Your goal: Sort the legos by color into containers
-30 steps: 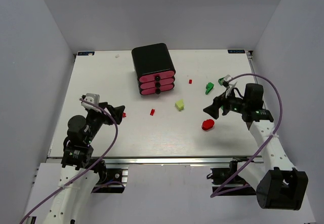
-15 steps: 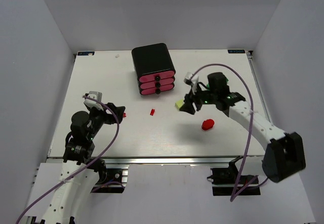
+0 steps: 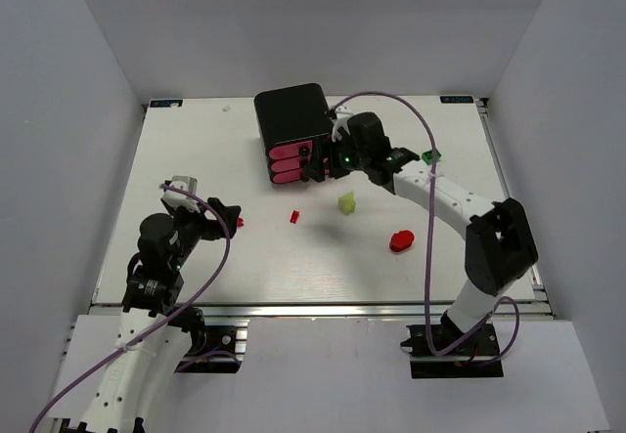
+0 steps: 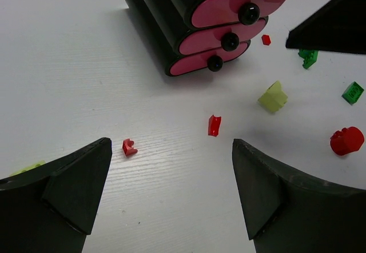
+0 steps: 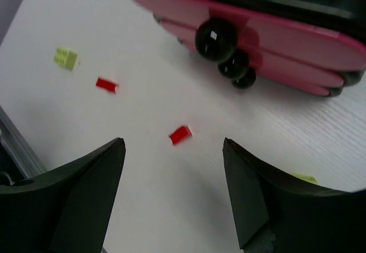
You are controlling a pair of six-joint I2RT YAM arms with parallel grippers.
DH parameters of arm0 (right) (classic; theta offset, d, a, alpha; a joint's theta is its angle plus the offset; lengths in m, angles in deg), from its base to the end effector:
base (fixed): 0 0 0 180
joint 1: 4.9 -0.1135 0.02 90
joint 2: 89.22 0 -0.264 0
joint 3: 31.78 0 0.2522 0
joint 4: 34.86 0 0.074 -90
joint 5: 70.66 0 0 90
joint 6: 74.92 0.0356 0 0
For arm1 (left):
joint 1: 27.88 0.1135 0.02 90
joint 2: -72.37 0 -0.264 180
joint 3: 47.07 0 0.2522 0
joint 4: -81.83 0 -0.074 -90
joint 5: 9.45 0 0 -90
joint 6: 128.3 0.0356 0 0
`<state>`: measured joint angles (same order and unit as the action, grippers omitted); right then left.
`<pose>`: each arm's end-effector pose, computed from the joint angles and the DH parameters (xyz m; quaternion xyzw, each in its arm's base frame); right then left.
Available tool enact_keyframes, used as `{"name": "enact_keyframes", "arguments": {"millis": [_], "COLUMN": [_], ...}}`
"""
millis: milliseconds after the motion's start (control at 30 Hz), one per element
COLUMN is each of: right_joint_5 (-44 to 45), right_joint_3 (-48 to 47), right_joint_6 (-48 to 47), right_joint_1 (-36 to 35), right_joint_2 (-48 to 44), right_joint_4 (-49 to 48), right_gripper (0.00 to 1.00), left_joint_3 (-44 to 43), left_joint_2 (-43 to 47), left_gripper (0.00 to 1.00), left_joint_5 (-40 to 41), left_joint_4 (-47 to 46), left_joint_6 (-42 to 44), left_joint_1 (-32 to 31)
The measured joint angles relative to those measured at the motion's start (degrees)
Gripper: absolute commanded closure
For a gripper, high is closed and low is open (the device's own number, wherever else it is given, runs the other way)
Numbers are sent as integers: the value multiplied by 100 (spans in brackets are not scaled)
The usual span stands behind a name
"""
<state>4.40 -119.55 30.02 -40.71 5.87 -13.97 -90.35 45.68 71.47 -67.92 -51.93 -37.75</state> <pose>0.3102 0.2351 0.2931 -0.2198 0.8247 0.3190 0.4122 0.1290 -0.0281 0.2783 0.0232 0.7849 -0.1864 0.5905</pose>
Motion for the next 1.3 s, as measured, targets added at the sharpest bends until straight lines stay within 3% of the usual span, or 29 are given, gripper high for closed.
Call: {"name": "enact_keyframes", "arguments": {"millis": [233,567,1067,1300], "right_joint_5": [890,1250,1327,1338], "right_joint_3": [-1283,-1394,-1720,-1749], "right_joint_6": [1045,1766,1958,2028], "right_joint_1": [-151,-140,-131,-129], "right_joint_2": [901,1231,1716,1718], "right_joint_4": [33,269,188,151], "right_gripper": [29,42,52,67], "left_joint_3": [0,0,0,0], "left_joint_2": [-11,-11,-15,-15], "left_gripper": [5,5,5,5], "left_joint_5": [52,72,70,70], "left_joint_4": [24,24,24,24], "left_joint_6": [-2,-2,-39,-39], "left_joint_1": [0,0,0,0]}}
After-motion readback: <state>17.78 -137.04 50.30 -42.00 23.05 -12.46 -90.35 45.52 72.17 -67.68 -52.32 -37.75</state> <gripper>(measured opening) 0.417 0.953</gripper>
